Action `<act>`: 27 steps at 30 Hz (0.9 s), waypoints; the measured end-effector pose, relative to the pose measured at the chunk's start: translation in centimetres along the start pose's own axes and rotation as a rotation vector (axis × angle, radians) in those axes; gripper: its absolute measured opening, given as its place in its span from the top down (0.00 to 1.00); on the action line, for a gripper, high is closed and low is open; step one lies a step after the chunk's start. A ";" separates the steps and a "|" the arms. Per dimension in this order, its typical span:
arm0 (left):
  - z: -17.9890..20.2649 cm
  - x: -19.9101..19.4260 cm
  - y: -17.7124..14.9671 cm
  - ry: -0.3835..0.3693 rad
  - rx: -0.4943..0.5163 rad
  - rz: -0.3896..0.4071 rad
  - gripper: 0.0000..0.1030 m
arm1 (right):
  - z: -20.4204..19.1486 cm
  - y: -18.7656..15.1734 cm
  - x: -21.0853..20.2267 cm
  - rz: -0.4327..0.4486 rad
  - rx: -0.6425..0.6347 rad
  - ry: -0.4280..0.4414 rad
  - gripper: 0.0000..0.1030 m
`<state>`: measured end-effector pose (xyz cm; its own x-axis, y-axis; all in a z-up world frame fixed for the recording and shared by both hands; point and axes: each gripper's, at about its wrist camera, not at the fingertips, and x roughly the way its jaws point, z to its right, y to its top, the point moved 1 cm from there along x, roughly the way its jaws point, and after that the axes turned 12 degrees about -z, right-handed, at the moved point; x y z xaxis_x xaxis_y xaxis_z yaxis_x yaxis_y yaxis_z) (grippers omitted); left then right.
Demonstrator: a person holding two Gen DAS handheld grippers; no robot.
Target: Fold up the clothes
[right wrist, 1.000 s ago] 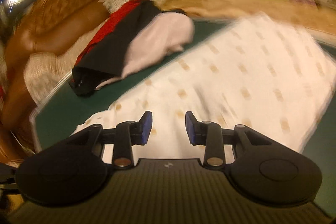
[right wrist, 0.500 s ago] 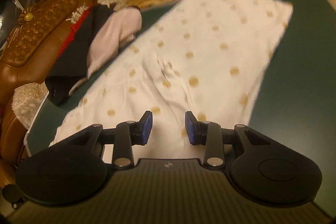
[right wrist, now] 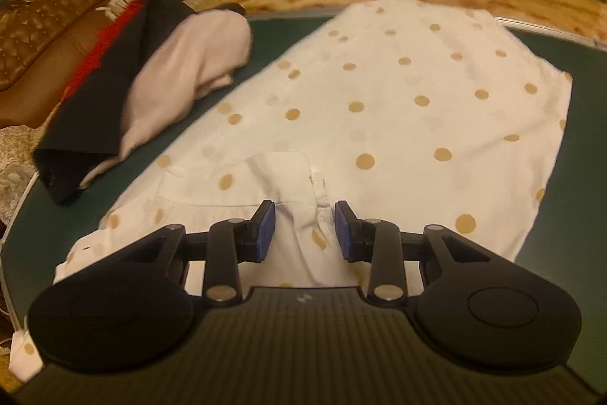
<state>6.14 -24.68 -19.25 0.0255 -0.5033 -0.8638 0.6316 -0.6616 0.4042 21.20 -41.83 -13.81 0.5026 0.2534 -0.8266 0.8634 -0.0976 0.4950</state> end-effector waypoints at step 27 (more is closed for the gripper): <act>-7.6 -8.5 -9.9 0.305 -0.219 0.019 0.22 | -24.6 -12.0 -0.8 -0.167 -0.820 0.023 0.46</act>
